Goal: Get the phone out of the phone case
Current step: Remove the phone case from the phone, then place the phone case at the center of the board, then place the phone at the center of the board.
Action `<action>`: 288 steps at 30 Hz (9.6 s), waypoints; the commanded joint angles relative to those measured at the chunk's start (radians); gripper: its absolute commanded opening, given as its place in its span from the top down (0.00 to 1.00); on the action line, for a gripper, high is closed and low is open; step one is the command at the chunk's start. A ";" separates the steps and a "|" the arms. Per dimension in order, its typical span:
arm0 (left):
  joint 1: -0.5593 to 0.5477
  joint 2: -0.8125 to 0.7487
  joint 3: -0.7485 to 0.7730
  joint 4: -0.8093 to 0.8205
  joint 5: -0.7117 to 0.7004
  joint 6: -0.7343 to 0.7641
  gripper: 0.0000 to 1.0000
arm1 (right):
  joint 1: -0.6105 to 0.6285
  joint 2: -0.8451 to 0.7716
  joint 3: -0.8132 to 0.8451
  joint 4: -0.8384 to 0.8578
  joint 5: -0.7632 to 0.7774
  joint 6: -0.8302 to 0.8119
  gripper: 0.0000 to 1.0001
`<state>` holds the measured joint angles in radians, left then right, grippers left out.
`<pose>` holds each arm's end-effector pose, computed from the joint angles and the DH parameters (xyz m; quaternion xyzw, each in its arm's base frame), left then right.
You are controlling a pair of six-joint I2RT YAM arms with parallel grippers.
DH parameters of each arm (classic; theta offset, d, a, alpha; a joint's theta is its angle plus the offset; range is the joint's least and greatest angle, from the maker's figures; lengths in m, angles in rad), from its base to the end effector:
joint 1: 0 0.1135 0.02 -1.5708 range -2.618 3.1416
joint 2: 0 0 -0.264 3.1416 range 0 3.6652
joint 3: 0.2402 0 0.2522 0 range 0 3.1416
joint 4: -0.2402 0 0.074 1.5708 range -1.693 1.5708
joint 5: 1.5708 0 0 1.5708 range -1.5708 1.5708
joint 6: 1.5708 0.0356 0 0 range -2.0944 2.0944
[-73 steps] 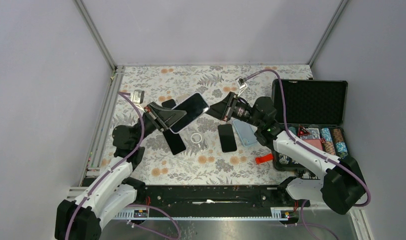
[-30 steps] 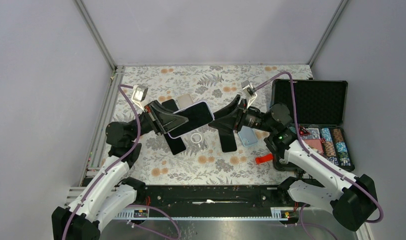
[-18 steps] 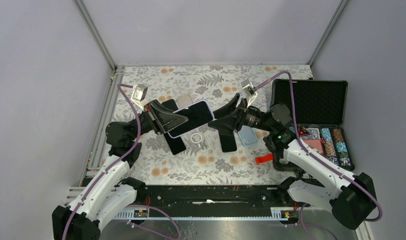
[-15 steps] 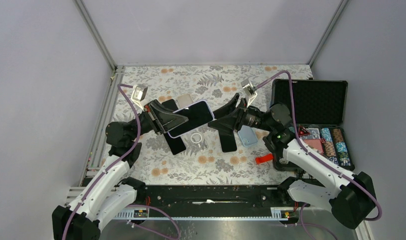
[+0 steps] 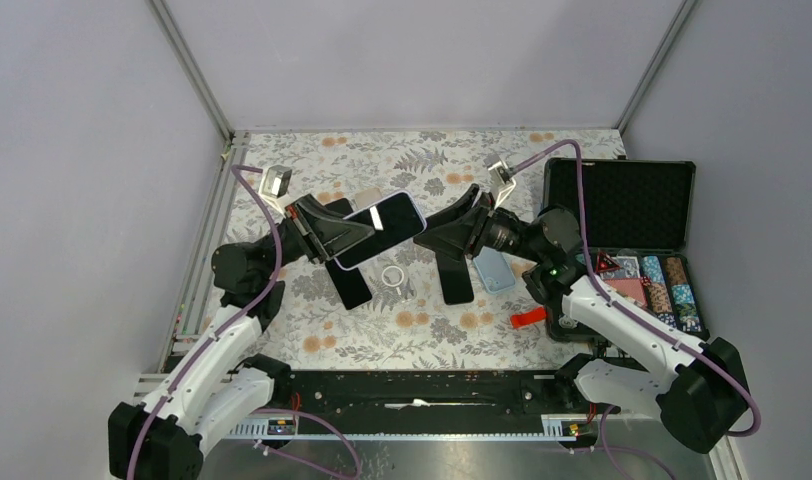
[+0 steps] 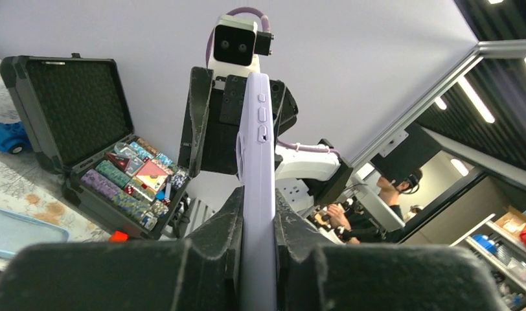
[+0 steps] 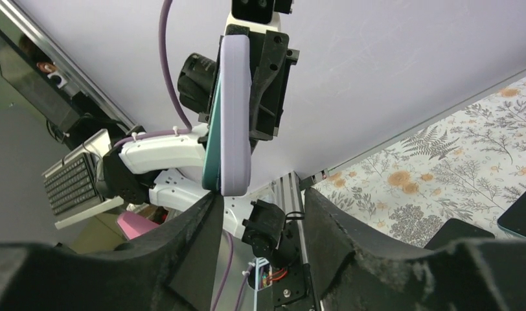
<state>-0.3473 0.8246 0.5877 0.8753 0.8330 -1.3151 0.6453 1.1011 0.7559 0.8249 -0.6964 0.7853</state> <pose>0.1524 -0.0832 0.3665 0.1287 0.5320 -0.7261 0.4163 0.1790 0.1633 0.3692 -0.2568 0.5070 0.6607 0.4905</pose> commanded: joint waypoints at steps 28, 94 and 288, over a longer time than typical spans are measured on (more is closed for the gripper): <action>-0.081 -0.028 -0.049 0.498 0.178 -0.147 1.00 | -0.060 0.150 0.148 -0.240 0.229 0.247 0.59; -0.222 0.005 0.015 -0.494 -0.707 0.861 0.01 | -0.086 0.064 0.143 -0.666 0.565 0.022 1.00; -0.475 1.430 1.319 -1.204 -1.094 1.386 0.53 | -0.610 0.059 0.507 -1.164 0.763 -0.199 0.14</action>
<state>-0.8242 2.3886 1.9446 -0.4004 -0.3408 0.1116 0.0471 1.1988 1.2713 -0.3542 0.0631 0.5911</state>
